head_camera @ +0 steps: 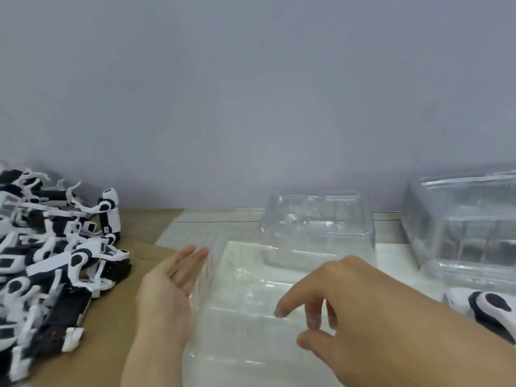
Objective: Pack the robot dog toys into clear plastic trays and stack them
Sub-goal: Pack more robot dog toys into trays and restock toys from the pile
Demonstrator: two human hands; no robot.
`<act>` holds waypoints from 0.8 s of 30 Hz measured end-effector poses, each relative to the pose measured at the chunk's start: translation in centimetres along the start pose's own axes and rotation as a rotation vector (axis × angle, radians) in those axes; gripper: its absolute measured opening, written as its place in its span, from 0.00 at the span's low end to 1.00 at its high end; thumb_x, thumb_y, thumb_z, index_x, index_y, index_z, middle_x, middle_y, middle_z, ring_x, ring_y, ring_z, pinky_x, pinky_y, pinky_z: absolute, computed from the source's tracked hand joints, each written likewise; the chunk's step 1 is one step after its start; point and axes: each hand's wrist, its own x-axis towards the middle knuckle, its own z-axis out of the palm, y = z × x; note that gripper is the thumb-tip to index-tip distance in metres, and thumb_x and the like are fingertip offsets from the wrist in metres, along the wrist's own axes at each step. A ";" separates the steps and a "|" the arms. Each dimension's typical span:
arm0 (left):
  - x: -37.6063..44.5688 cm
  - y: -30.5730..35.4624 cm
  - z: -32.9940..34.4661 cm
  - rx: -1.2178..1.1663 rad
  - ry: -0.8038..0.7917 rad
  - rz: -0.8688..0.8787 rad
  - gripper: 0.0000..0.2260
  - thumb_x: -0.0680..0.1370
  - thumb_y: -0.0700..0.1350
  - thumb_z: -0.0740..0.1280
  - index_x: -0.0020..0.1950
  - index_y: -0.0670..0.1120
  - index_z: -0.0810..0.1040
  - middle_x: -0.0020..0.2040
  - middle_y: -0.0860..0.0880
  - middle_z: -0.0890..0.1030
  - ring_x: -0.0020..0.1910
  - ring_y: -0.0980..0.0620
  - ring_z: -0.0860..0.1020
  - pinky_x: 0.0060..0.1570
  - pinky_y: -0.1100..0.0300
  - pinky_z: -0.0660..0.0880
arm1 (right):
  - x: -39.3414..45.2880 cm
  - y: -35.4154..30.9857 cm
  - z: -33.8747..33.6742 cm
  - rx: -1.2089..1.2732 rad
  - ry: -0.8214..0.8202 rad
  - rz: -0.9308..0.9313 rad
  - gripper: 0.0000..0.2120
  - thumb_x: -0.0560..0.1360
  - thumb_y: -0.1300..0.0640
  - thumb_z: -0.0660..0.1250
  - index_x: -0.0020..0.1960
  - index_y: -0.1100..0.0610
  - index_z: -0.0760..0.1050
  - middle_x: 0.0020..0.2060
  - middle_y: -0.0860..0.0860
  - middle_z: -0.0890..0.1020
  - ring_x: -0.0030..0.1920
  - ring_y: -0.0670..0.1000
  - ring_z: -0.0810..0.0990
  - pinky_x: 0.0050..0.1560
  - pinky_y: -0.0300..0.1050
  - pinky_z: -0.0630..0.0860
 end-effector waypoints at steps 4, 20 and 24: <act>-1.2 0.0 2.1 0.430 -0.242 0.071 0.16 0.77 0.60 0.66 0.55 0.52 0.85 0.53 0.50 0.86 0.51 0.49 0.85 0.52 0.51 0.75 | 0.0 -0.3 -1.1 -0.027 -0.141 0.183 0.22 0.65 0.34 0.74 0.57 0.35 0.76 0.50 0.38 0.72 0.46 0.38 0.74 0.48 0.33 0.70; -0.7 3.2 4.5 1.576 -0.048 0.508 0.22 0.79 0.55 0.64 0.73 0.57 0.66 0.70 0.52 0.70 0.70 0.46 0.66 0.63 0.51 0.65 | 1.4 2.5 2.1 -0.166 0.113 0.092 0.22 0.78 0.36 0.60 0.71 0.36 0.63 0.64 0.34 0.59 0.68 0.41 0.55 0.67 0.46 0.63; 3.8 8.1 3.1 2.112 0.050 0.250 0.31 0.76 0.59 0.67 0.77 0.58 0.59 0.75 0.47 0.63 0.74 0.36 0.60 0.68 0.35 0.60 | 1.3 2.6 2.2 -0.161 0.123 0.082 0.21 0.78 0.36 0.58 0.71 0.35 0.64 0.62 0.32 0.59 0.66 0.40 0.56 0.65 0.44 0.63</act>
